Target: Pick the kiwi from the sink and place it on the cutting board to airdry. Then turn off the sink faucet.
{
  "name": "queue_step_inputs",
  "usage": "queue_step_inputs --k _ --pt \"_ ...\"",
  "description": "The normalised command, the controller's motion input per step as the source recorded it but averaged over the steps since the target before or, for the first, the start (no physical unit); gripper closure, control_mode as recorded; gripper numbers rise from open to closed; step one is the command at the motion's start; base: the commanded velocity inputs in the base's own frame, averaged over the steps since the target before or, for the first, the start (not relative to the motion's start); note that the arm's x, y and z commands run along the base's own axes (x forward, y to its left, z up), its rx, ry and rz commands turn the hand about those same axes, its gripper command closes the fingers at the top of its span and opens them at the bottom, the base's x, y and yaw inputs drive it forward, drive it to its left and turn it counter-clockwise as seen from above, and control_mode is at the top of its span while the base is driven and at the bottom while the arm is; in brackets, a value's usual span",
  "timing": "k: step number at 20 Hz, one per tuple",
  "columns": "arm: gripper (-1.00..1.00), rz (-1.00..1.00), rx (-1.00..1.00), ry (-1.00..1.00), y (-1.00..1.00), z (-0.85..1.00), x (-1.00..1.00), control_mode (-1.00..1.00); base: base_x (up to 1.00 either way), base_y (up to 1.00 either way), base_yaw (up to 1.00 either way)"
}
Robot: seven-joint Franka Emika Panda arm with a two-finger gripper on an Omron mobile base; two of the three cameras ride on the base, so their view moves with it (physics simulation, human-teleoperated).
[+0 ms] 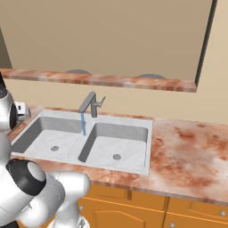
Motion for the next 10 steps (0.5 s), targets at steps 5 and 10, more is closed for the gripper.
queue_step_inputs --k 5,10 --pt "1.0 0.11 0.0 -0.22 0.5 0.24 -0.27 -1.0 0.0 0.0 0.0" --pt "1.0 0.12 0.0 -0.17 0.3 0.04 -0.02 -1.0 0.0 0.0 0.0"
